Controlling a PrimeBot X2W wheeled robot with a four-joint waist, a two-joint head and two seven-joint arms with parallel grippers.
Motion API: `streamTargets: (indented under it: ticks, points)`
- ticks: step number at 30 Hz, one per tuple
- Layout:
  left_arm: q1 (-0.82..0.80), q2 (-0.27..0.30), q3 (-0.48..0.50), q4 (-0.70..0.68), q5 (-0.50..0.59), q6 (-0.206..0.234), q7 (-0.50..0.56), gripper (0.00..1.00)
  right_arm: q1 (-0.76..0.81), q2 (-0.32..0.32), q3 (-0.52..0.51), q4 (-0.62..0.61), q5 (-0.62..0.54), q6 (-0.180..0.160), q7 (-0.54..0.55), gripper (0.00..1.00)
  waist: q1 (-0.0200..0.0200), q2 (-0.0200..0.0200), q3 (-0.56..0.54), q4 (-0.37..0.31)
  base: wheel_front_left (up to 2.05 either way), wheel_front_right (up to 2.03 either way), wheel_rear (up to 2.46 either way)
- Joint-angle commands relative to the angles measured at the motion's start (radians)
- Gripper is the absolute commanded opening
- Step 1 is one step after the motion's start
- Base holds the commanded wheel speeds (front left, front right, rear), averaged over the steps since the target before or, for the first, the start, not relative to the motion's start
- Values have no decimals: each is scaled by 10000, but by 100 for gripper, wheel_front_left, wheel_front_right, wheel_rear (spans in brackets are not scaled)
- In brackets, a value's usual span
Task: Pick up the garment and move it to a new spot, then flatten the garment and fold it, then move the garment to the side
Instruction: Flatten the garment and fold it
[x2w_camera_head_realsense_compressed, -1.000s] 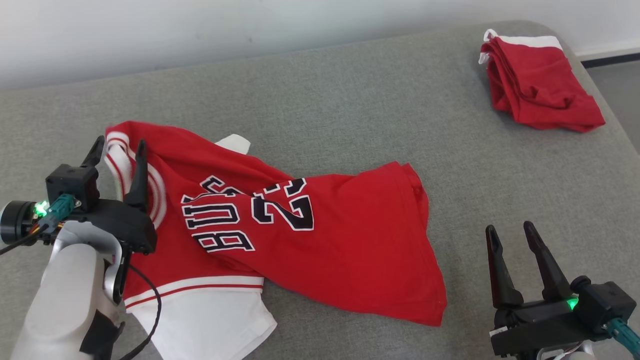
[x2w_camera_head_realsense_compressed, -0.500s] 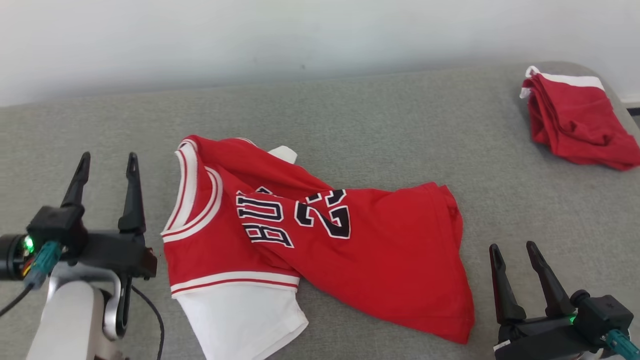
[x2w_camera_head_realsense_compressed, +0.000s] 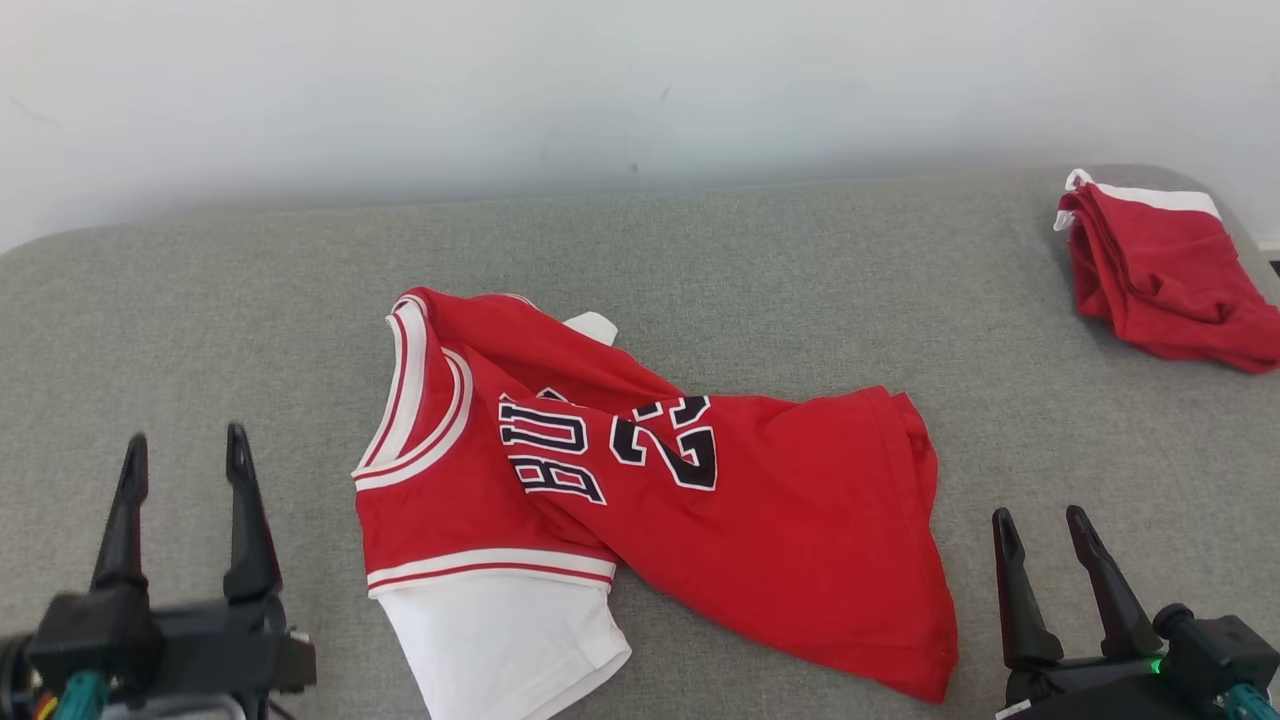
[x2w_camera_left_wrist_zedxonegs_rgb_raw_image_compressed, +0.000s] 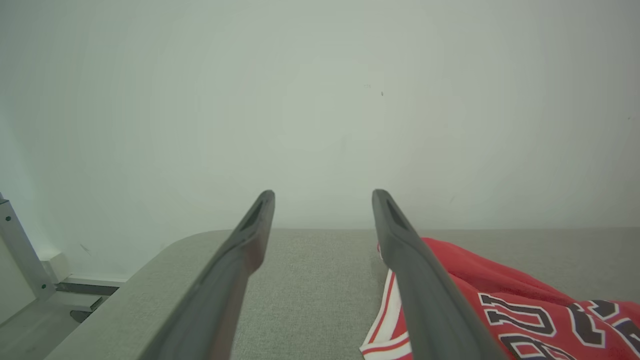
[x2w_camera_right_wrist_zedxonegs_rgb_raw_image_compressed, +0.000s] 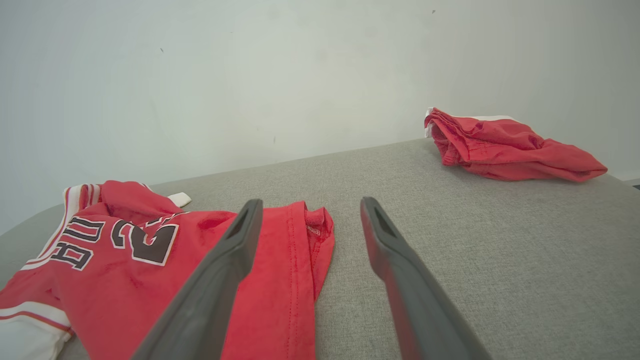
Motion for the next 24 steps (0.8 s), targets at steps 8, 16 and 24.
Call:
streamTargets:
  ticks: [8, 16, 24]
  points:
    - [1512, -598, -56, -316, 282, -141, -29, 100, 723, -37, -287, -17, -92, -27, -46, 100, 0, 0, -327, 256, 0, 0, 0]
    - [2101, -932, -830, 646, 221, -634, -28, 100, 1761, -105, -235, 290, 288, -27, -11, 100, 0, 0, -517, 530, 0, 0, 0]
    - [2412, -1014, -1587, 1768, 130, -1040, -28, 100, 1633, -210, 358, 940, 576, -27, 240, 100, 0, 0, -455, 532, 0, 0, 0]
